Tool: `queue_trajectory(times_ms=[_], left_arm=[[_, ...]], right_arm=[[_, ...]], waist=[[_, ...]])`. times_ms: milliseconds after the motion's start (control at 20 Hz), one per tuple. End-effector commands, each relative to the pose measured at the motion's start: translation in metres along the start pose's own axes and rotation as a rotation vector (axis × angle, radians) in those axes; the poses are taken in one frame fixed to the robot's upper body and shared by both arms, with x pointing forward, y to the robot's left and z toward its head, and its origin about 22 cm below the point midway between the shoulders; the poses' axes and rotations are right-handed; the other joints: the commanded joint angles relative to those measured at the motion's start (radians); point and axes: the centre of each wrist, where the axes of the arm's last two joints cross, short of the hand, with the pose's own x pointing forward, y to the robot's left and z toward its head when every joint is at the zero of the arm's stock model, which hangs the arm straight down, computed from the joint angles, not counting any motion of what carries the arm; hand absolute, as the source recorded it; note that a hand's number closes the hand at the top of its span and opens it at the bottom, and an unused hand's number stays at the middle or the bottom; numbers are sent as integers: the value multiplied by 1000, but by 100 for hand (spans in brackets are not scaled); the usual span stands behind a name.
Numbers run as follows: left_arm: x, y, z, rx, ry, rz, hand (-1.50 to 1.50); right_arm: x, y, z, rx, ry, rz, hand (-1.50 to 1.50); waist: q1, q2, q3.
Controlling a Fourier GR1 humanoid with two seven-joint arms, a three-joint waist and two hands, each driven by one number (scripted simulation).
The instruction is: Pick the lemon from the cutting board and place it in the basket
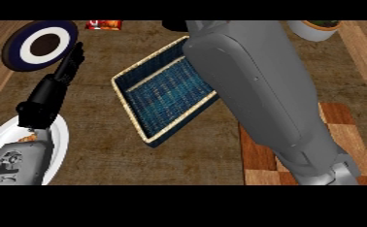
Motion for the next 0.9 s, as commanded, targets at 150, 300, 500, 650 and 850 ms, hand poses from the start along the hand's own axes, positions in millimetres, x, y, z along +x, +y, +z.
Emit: queue_trajectory(times_ms=[150, 300, 500, 650, 850], left_arm=[[2, 2, 5, 23, 6, -2, 0], [-2, -3, 7, 4, 1, 6, 0], [10, -1, 2, -4, -12, 2, 0], [3, 3, -2, 36, 2, -8, 0], [-2, 9, 7, 46, 5, 2, 0]], right_arm=[[20, 3, -6, 137, 242, 170, -150], [25, 10, -6, 193, 233, 96, -150], [34, 17, 1, 198, 214, 27, -150], [40, 1, 9, 113, 163, -101, -150], [26, -7, -2, -23, 161, -332, -150]], waist=[[-12, -3, 2], [0, 0, 2], [6, 2, 2], [-21, 2, 3], [-32, 1, 4]])
